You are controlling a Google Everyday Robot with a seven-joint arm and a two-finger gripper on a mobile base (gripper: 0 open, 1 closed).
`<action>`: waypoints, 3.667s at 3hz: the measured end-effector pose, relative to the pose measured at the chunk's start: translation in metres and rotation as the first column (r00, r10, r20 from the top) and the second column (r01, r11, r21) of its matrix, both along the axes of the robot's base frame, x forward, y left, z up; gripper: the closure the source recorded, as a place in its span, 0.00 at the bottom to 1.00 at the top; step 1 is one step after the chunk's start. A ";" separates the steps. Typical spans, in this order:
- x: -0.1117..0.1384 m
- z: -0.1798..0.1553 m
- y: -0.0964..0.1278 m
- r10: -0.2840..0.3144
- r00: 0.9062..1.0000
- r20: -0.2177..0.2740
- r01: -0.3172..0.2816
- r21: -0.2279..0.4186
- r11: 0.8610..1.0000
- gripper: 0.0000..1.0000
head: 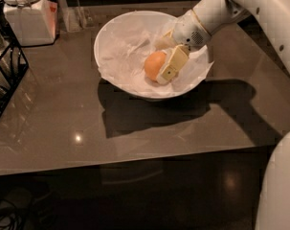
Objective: Pick orange from white bowl
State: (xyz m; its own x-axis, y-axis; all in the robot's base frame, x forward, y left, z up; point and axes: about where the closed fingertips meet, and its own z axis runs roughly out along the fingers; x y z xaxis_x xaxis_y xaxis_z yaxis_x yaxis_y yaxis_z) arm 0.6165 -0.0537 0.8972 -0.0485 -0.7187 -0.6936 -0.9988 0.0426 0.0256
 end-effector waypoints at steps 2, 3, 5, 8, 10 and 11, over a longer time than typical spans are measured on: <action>0.013 -0.024 0.003 -0.010 0.999 -0.048 0.009 -0.013 1.000 0.10; 0.014 -0.035 0.005 -0.012 0.997 -0.074 0.010 -0.020 1.000 0.15; 0.014 -0.042 0.004 -0.052 0.996 -0.077 0.050 -0.022 0.998 0.57; 0.008 0.015 -0.030 -0.149 0.986 0.068 0.146 0.040 0.988 1.00; -0.073 0.087 -0.091 -0.299 0.943 0.147 0.272 0.178 0.946 1.00; -0.077 0.087 -0.096 -0.310 0.940 0.145 0.282 0.181 0.942 1.00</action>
Offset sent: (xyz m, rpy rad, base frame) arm 0.0155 -0.0040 -0.0334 -0.0245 0.0781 -0.0203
